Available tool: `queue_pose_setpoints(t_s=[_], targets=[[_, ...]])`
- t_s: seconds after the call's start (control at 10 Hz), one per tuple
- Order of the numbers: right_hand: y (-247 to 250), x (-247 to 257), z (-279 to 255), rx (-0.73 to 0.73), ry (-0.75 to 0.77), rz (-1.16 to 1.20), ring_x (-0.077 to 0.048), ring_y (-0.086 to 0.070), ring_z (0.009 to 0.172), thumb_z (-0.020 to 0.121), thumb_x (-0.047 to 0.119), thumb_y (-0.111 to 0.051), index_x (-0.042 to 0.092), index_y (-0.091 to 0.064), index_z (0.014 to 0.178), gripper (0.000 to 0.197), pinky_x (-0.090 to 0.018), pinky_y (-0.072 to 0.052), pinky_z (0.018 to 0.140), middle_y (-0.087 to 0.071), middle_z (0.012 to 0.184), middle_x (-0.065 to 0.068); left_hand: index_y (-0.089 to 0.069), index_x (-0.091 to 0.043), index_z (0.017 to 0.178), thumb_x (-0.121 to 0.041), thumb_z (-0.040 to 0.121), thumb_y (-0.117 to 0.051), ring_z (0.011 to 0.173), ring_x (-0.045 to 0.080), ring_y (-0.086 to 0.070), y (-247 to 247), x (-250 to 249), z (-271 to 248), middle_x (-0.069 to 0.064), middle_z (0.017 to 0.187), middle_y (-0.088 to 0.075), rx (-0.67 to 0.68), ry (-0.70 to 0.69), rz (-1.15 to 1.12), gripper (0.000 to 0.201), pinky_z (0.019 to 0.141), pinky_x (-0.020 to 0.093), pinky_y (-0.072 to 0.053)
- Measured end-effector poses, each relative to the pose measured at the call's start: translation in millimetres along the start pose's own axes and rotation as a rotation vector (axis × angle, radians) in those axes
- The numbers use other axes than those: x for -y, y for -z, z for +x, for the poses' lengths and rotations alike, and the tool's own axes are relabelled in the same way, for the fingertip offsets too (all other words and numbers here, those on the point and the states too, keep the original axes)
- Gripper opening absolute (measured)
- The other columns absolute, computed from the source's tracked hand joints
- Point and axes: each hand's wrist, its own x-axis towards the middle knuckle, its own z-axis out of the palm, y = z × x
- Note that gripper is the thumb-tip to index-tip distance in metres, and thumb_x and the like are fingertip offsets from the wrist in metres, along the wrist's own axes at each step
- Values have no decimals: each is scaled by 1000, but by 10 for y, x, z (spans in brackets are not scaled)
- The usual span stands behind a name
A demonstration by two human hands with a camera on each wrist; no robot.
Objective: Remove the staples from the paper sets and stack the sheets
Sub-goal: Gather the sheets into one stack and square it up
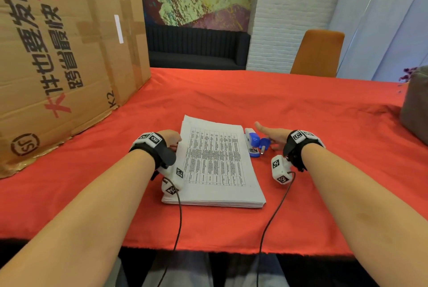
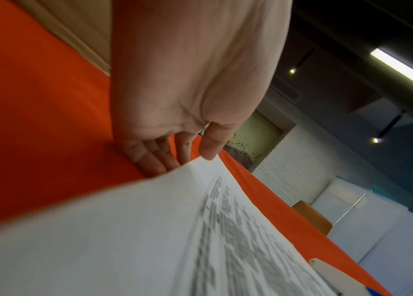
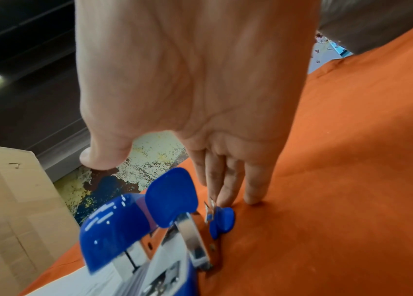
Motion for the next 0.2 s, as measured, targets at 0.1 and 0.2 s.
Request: queue_pose_setpoints(t_s=[0.1, 0.2], targets=[[53, 98, 77, -20, 0, -74, -25, -46, 128, 41, 99, -43, 15, -39, 142, 132, -45, -36, 99, -52, 133, -3, -55, -1, 108, -13, 98, -35, 77, 25, -57, 98, -114, 69, 16, 111, -60, 89, 41, 17, 26, 65, 32, -45], [198, 397, 129, -182, 126, -227, -29, -54, 111, 78, 84, -24, 4, -42, 140, 103, -38, -39, 98, -56, 121, -12, -51, -2, 77, -12, 98, -35, 60, 23, -53, 212, -132, 257, 12, 73, -55, 79, 129, 136, 29, 60, 31, -43]])
